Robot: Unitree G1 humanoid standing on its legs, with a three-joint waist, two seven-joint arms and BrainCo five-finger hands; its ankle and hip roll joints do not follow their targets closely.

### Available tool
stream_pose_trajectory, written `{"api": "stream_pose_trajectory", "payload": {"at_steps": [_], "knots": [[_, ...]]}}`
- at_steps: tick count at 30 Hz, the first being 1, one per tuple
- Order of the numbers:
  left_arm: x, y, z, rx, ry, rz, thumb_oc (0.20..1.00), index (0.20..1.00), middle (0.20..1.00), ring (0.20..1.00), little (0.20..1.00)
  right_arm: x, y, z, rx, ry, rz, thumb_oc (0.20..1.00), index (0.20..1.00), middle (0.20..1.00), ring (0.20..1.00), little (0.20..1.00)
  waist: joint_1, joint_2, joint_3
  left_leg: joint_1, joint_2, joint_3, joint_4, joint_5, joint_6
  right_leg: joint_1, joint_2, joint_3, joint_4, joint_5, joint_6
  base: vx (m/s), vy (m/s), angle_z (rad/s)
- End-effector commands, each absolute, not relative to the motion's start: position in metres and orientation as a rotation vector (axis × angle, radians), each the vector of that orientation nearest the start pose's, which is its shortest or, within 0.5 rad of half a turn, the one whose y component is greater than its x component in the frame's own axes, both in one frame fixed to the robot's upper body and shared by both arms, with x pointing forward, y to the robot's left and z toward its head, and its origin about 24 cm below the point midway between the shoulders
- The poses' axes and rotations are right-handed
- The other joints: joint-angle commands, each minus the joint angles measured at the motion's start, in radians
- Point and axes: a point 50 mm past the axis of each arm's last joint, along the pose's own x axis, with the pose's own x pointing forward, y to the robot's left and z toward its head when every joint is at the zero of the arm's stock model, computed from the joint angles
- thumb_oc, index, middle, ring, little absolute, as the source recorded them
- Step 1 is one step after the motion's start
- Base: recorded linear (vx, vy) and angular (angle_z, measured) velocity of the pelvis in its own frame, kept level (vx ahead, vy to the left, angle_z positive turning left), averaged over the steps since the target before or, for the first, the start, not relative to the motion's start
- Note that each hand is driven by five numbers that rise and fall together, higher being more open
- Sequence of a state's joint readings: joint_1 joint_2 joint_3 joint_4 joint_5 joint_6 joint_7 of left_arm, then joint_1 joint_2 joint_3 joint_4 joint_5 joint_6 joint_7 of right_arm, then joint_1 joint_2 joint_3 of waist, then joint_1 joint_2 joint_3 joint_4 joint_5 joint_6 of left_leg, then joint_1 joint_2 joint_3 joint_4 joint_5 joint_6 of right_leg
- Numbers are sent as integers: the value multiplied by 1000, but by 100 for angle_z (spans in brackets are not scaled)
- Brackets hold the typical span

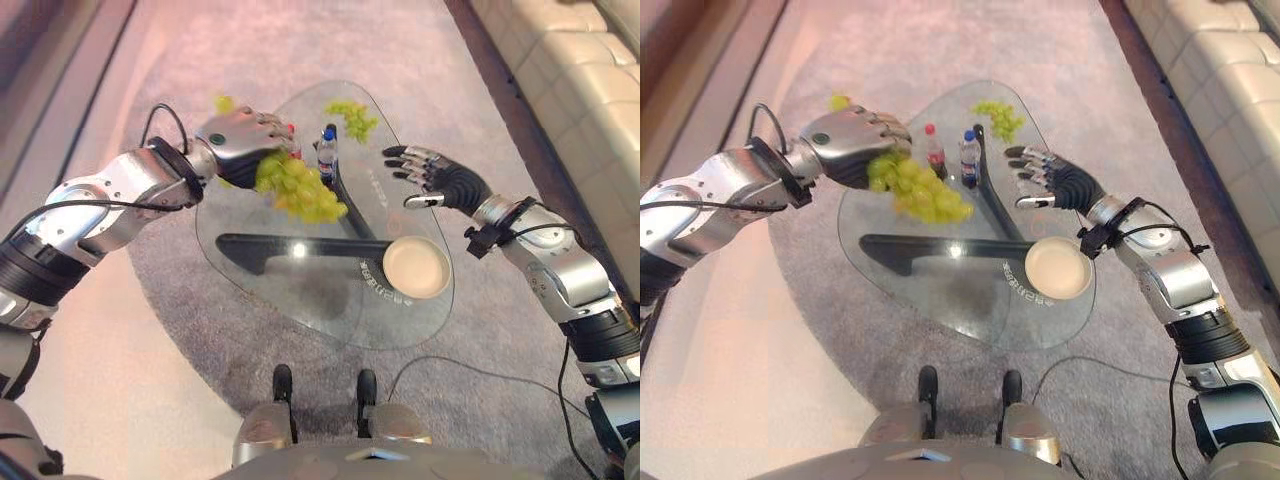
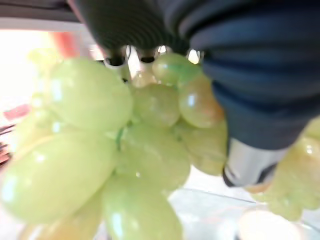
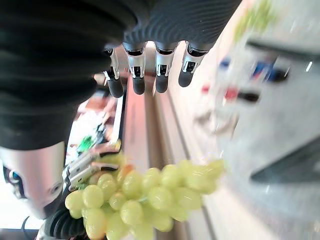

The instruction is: Pick up fruits into the plate

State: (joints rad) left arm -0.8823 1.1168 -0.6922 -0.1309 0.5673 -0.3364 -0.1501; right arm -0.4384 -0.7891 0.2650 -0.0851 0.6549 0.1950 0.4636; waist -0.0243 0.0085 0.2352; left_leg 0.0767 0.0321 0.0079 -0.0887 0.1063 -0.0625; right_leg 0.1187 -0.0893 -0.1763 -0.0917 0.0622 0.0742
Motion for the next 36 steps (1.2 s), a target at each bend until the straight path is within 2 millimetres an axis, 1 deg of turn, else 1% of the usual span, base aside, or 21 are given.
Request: {"api": "stream_pose_trajectory", "payload": {"at_steps": [1,4,5,6,7,10,11,13,14,15,17,20,23,27,31,36], "knots": [[282,119,251,1802,-991,-727,200,200,200,200,200,280,-158,161,-96,-18,979,1000,1000,1000,1000,1000,25,-33,-144,71,-30,43,32,-158,11,14,-59,-38,46,-34,71,30,27,15],[275,107,254,1783,-1081,-769,200,200,200,200,200,273,-142,157,75,57,1098,1000,1000,1000,1000,1000,31,-35,-156,84,-31,41,23,-156,10,30,-61,-48,37,-31,74,18,19,12],[272,104,255,1781,-1104,-776,200,200,200,200,200,271,-138,156,117,80,1124,1000,1000,1000,1000,1000,33,-34,-159,86,-31,41,22,-156,11,32,-62,-51,35,-31,75,9,13,4],[272,104,255,1781,-1104,-776,200,200,200,200,200,271,-138,156,117,80,1124,1000,1000,1000,1000,1000,33,-34,-159,86,-31,41,22,-156,11,32,-62,-51,35,-31,75,-3,11,9],[267,99,256,1768,-1157,-800,200,200,200,200,200,264,-127,150,233,140,1186,1000,1000,1000,1000,1000,38,-34,-165,90,-32,41,19,-156,10,39,-64,-58,30,-30,78,-5,10,8],[263,94,256,1757,-1190,-823,200,200,200,200,200,257,-117,146,299,174,1247,1000,1000,1000,1000,1000,42,-35,-168,92,-31,39,18,-156,10,43,-65,-64,26,-29,79,-11,9,6],[260,91,256,1749,-1214,-839,200,200,200,200,200,251,-111,143,339,201,1282,1000,1000,1000,1000,1000,44,-34,-171,93,-32,38,17,-156,10,44,-65,-65,25,-28,80,-20,6,6],[258,90,256,1743,-1228,-848,200,200,200,200,200,248,-107,143,357,209,1305,1000,1000,1000,1000,1000,45,-34,-172,93,-32,37,16,-155,10,44,-65,-66,24,-28,81,-19,5,9],[256,87,257,1733,-1246,-862,200,200,200,200,200,242,-99,141,387,236,1343,1000,1000,1000,1000,1000,46,-34,-173,93,-32,37,15,-154,10,45,-65,-66,22,-26,82,-16,5,9],[256,87,257,1733,-1246,-862,200,200,200,200,200,242,-99,141,387,236,1343,1000,1000,1000,1000,1000,46,-34,-173,93,-32,37,15,-154,10,45,-65,-66,22,-26,82,-24,11,7],[252,84,256,1725,-1270,-880,200,200,200,200,200,231,-87,137,451,303,1412,1000,1000,1000,1000,1000,46,-33,-173,96,-32,39,14,-151,9,47,-65,-62,21,-24,83,0,0,0],[253,82,257,1726,-1280,-876,200,200,200,200,200,225,-81,133,479,344,1456,1000,1000,1000,1000,1000,44,-31,-172,99,-32,41,12,-150,10,48,-63,-57,20,-24,82,0,0,0],[252,80,259,1727,-1292,-870,200,200,200,200,200,214,-72,130,538,409,1531,1000,1000,1000,1000,1000,44,-31,-171,99,-32,43,9,-149,9,48,-61,-51,17,-23,82,0,0,0],[254,79,261,1724,-1286,-859,200,200,200,200,200,207,-65,127,532,443,1580,1000,1000,1000,1000,1000,43,-30,-168,100,-33,43,8,-147,9,48,-60,-45,16,-23,83,0,0,0],[255,78,262,1705,-1275,-844,200,200,200,200,200,204,-64,125,502,455,1595,1000,1000,1000,1000,1000,40,-30,-169,100,-32,43,7,-146,9,46,-58,-38,15,-24,83,0,0,0],[262,79,269,1657,-1229,-794,200,200,200,200,200,203,-60,120,492,485,1617,1000,1000,1000,1000,1000,37,-30,-170,103,-30,47,3,-145,10,48,-54,-29,11,-25,80,0,0,0]]}}
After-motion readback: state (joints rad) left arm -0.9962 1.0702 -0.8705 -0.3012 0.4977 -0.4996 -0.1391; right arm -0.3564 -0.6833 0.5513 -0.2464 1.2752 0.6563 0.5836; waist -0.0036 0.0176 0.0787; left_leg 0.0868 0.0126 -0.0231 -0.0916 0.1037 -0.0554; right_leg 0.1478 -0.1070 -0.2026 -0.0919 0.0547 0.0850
